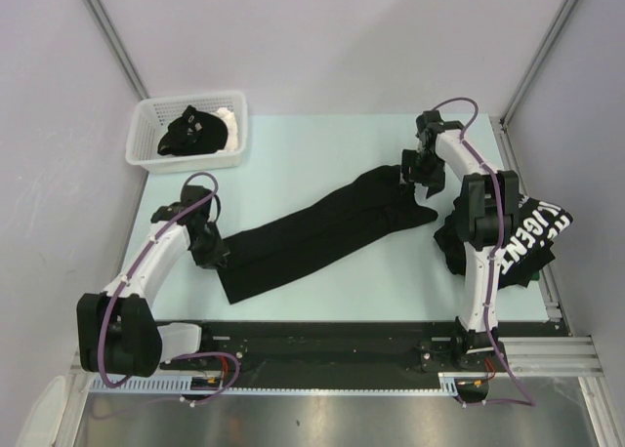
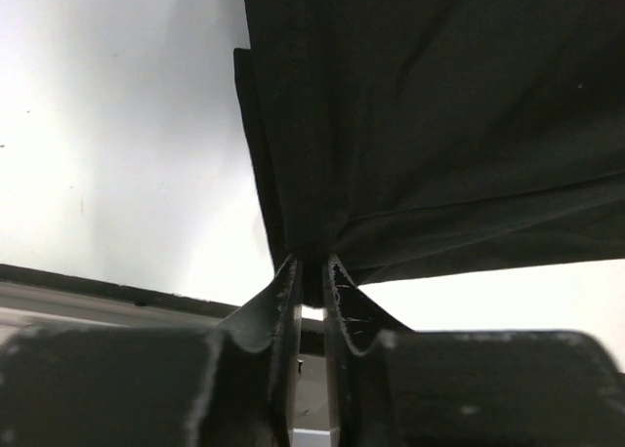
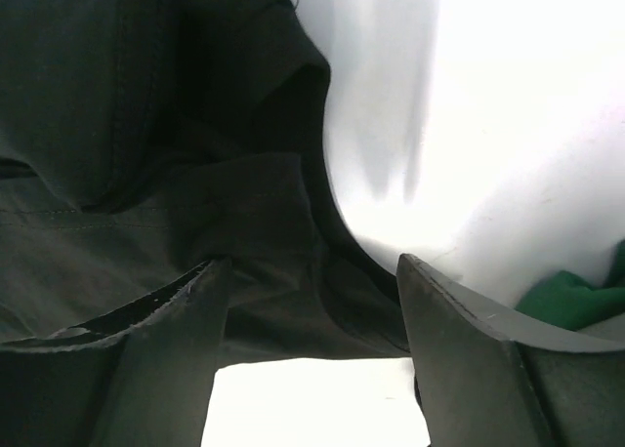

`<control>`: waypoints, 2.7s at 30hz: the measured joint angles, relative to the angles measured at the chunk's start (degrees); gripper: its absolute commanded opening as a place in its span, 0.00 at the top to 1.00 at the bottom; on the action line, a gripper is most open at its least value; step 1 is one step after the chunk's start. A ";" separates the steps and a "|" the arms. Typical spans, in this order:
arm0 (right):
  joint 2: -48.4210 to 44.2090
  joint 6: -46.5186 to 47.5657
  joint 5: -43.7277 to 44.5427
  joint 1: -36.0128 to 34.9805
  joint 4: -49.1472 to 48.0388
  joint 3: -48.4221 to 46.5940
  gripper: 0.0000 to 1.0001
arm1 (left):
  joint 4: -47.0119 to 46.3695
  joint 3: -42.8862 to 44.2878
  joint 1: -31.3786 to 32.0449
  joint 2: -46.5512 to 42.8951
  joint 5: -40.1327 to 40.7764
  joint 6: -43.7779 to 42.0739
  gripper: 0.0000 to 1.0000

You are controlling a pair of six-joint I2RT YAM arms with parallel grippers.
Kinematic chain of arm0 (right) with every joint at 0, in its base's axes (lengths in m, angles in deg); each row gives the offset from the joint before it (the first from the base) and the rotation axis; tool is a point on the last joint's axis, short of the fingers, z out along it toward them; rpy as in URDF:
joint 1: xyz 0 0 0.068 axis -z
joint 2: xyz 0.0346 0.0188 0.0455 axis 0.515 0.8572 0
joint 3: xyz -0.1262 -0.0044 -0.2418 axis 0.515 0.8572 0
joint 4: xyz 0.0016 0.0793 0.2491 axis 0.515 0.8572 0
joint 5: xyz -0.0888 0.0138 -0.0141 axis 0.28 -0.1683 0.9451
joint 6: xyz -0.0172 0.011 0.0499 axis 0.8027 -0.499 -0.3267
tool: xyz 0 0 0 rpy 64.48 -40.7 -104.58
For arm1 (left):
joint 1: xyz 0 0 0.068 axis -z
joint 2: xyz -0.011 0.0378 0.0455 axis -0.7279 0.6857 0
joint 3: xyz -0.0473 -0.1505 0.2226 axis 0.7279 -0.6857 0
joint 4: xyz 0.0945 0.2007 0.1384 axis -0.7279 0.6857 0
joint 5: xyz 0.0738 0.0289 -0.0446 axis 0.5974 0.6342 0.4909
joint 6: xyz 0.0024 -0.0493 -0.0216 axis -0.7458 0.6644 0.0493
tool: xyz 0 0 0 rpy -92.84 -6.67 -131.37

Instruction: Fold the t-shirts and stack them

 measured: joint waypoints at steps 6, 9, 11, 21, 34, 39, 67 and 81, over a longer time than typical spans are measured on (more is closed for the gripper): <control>0.00 -0.07 1.46 0.00 1.44 -3.21 0.22 | 1.55 0.00 0.15 0.00 0.26 -0.04 0.67; 0.00 -0.07 1.97 0.00 2.16 -6.78 0.20 | 2.56 0.00 0.17 0.00 0.70 -0.04 0.65; 0.00 -0.07 2.14 0.00 2.34 -9.07 0.19 | 2.97 0.00 0.17 0.00 1.09 -0.02 0.65; 0.07 -0.28 1.70 -0.28 3.50 -14.51 0.00 | 4.09 3.96 0.22 0.13 1.81 0.00 0.64; 6.43 -1.53 -2.58 -10.10 1.31 -20.28 0.03 | 1.27 7.67 1.20 2.36 0.09 0.52 0.65; 8.74 -2.36 -4.26 -13.73 0.72 -20.50 0.19 | 1.27 7.63 1.22 1.42 0.09 0.52 0.65; 10.91 -3.02 -6.14 -14.05 -0.96 -20.00 0.52 | 2.23 6.36 1.25 -1.53 0.09 0.48 0.66; 11.28 -2.73 -5.90 -14.32 -1.40 -18.27 0.79 | 2.32 6.32 1.25 -2.23 0.09 0.46 0.66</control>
